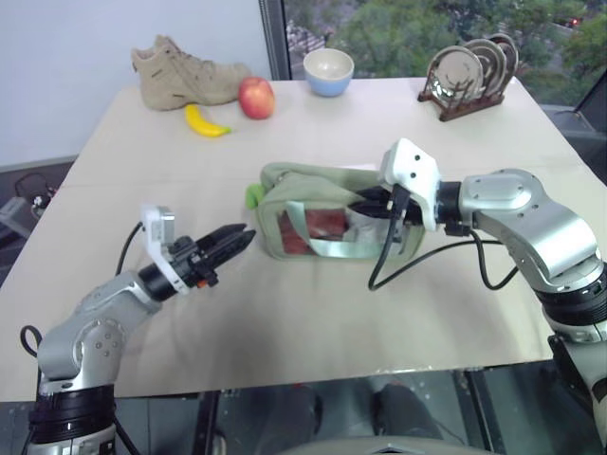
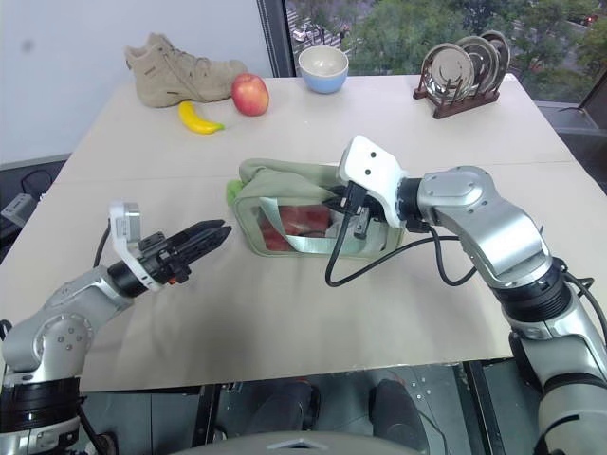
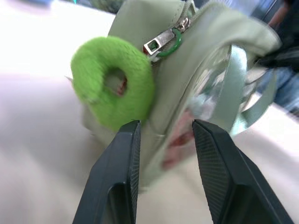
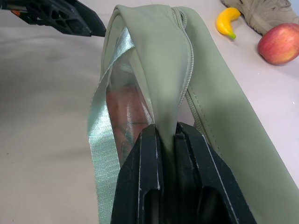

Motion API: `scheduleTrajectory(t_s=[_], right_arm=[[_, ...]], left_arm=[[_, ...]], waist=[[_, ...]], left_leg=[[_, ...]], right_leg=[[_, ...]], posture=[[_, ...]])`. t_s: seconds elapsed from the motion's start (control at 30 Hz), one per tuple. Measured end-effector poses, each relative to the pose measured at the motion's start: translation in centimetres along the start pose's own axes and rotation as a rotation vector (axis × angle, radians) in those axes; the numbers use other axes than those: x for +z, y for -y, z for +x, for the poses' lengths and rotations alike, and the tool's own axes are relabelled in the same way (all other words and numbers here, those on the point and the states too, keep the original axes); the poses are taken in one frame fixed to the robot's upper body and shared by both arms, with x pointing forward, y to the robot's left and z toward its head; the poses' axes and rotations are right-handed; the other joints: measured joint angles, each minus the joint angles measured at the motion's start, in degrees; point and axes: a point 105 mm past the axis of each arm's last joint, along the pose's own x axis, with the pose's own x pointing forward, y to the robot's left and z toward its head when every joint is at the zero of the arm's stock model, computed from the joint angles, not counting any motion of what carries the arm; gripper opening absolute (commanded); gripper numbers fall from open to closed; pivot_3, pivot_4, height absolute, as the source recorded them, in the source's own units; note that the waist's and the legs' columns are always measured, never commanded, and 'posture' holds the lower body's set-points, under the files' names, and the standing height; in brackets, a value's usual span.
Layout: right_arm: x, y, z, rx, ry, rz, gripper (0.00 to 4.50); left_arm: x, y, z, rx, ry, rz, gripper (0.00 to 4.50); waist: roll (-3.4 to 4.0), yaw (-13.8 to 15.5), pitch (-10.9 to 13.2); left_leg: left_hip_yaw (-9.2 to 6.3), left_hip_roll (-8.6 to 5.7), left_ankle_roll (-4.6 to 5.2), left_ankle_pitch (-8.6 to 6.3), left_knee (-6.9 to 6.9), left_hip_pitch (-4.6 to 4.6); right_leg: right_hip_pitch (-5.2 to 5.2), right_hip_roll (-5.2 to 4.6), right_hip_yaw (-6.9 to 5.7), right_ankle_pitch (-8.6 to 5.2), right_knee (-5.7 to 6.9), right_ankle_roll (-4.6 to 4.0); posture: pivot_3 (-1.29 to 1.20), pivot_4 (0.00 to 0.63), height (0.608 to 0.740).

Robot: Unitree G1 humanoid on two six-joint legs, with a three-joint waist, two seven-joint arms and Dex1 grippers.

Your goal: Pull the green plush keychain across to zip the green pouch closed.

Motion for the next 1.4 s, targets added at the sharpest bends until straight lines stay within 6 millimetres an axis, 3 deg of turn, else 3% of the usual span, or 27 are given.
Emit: scheduleTrajectory(t_s=[0.17, 0.37, 0.77, 0.87, 0.93, 1.07, 1.23, 1.4], right_arm=[[0.1, -0.1, 0.1, 0.003, 0.001, -0.004, 0.03], [0.2, -0.2, 0.0, 0.003, 0.002, -0.012, 0.03], [0.1, -0.2, 0.0, 0.000, -0.003, -0.015, 0.03], [0.2, -0.2, 0.0, 0.001, -0.002, -0.015, 0.00], [0.2, -0.2, 0.0, 0.002, -0.001, -0.015, 0.00], [0.2, -0.2, 0.0, 0.001, 0.000, -0.016, 0.00], [0.1, 0.0, 0.1, -0.007, 0.004, -0.020, 0.00], [0.3, 0.0, 0.4, -0.003, 0.017, -0.019, 0.00]], left_arm=[[0.6, -1.0, 1.4, 0.051, 0.024, -0.111, 1.85], [0.4, -1.6, 1.4, 0.079, 0.008, -0.165, 1.85], [0.5, -0.5, 3.6, 0.063, -0.021, 0.034, 1.85], [0.5, -0.4, 4.0, 0.056, -0.017, 0.090, 0.89], [0.8, -0.1, 4.1, 0.041, -0.005, 0.158, 0.02], [2.2, 0.1, 4.0, 0.042, 0.033, 0.393, 0.02], [5.8, 1.4, 3.5, 0.057, 0.130, 0.929, 0.02], [8.2, 1.8, 4.3, 0.063, 0.169, 1.296, 0.02]], waist=[[-0.02, -0.1, 0.0], [-0.02, -0.2, 0.0], [-0.03, 0.0, 0.0], [-0.03, 0.0, 0.0], [-0.03, 0.0, 0.0], [-0.02, -0.1, 0.0], [-0.02, 0.1, 0.0], [-0.02, 0.1, 0.0]], left_leg=[[0.02, 0.00, 0.00, 0.00, 0.03, 0.00], [0.05, 0.00, 0.00, 0.00, 0.01, -0.01], [0.05, -0.01, 0.00, 0.00, 0.02, -0.01], [0.05, -0.01, 0.00, 0.00, 0.02, -0.01], [0.05, -0.01, 0.00, 0.00, 0.02, -0.02], [0.07, 0.00, 0.00, 0.00, 0.00, -0.02], [0.08, 0.00, 0.00, 0.00, 0.00, -0.03], [0.05, -0.01, 0.00, 0.00, 0.00, -0.04]], right_leg=[[-0.01, -0.01, 0.02, 0.00, 0.01, 0.00], [-0.05, -0.01, 0.04, 0.00, 0.04, 0.00], [-0.04, -0.03, 0.04, 0.00, 0.01, 0.00], [-0.03, -0.03, 0.04, 0.00, 0.01, 0.00], [-0.03, -0.03, 0.04, 0.00, -0.01, 0.00], [-0.03, -0.02, 0.04, 0.00, -0.05, 0.00], [-0.03, -0.03, 0.03, 0.00, -0.11, 0.00], [-0.03, -0.02, 0.00, 0.00, -0.08, 0.00]], posture=[[0.00, 0.150, 0.740], [0.00, 0.150, 0.740], [0.00, 0.150, 0.740], [0.00, 0.150, 0.740], [0.00, 0.150, 0.740], [0.00, 0.150, 0.740], [0.00, 0.150, 0.740], [0.00, 0.150, 0.740]])
